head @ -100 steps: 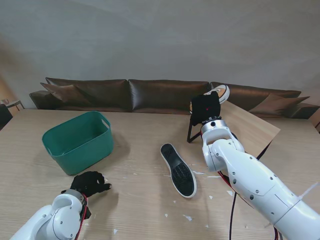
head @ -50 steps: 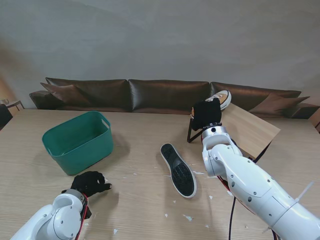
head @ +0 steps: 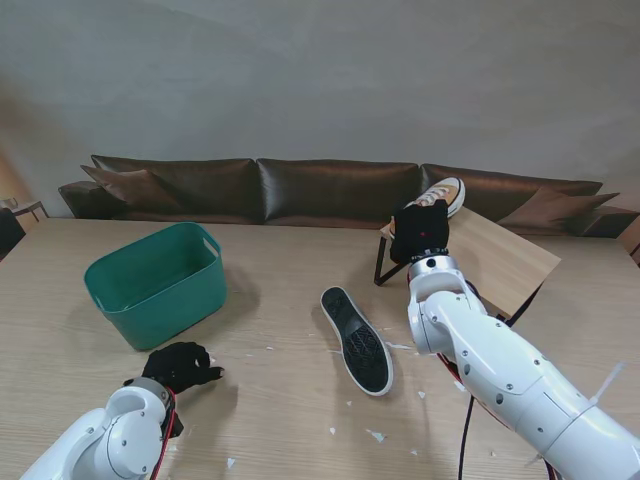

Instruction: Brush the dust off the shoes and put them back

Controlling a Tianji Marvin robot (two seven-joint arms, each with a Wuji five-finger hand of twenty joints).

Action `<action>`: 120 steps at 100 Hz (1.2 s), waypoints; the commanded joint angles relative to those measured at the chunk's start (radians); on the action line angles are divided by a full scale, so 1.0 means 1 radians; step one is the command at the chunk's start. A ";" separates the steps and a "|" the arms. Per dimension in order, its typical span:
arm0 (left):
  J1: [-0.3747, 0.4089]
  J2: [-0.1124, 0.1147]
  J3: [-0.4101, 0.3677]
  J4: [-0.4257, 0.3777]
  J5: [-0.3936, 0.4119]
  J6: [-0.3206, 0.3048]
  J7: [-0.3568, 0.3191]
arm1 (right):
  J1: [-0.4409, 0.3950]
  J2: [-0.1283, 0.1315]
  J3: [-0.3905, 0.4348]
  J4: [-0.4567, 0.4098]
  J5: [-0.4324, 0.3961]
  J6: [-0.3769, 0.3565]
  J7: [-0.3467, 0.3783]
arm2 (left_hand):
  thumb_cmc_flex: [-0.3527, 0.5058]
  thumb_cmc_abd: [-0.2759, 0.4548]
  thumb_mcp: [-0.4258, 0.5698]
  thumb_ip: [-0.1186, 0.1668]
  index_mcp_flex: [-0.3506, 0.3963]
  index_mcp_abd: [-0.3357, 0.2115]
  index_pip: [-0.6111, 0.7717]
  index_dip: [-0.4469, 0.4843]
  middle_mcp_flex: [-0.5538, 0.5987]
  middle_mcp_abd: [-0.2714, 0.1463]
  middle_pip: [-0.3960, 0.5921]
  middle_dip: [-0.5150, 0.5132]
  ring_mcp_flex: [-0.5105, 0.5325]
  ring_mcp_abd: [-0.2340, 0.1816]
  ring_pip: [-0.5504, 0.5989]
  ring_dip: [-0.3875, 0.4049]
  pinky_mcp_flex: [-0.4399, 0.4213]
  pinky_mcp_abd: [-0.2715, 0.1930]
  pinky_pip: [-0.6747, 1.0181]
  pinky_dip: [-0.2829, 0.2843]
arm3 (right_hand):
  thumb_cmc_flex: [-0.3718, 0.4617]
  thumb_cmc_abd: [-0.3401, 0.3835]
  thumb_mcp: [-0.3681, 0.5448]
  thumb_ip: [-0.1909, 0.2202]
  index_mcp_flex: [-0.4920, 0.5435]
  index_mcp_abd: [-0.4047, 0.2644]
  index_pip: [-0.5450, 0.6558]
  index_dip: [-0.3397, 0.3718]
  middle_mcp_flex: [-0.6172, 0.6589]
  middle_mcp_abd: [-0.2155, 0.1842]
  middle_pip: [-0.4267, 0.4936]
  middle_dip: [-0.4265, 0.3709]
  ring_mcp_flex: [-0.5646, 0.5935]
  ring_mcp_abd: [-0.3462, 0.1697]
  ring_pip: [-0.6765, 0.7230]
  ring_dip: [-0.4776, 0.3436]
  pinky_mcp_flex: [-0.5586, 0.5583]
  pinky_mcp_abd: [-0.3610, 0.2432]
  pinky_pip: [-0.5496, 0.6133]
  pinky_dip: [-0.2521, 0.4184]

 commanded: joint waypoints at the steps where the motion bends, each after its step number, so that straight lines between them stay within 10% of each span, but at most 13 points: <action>1: 0.008 -0.002 0.002 0.003 -0.002 0.004 -0.026 | -0.008 0.002 0.002 -0.002 -0.008 0.005 0.008 | 0.018 0.023 -0.011 0.025 0.010 0.015 -0.002 0.000 0.000 0.018 -0.002 0.002 0.017 -0.003 -0.016 -0.010 -0.014 -0.013 0.009 0.003 | 0.027 0.068 0.000 0.065 0.047 0.075 0.457 0.075 -0.082 -0.016 -0.075 -0.029 -0.021 -0.085 -0.015 -0.017 0.420 0.038 -0.012 0.025; 120: 0.010 0.000 0.004 0.000 -0.005 0.012 -0.036 | -0.053 0.006 0.015 -0.005 -0.058 0.096 -0.016 | 0.017 0.024 -0.015 0.025 0.010 0.014 -0.004 0.000 0.002 0.017 -0.003 0.003 0.021 0.000 -0.012 -0.009 -0.014 -0.012 0.008 0.007 | -0.048 0.133 -0.218 0.112 -0.308 0.198 0.046 -0.271 -0.374 0.098 -0.183 -0.203 -0.029 0.030 -0.329 -0.200 0.199 0.084 -0.052 -0.007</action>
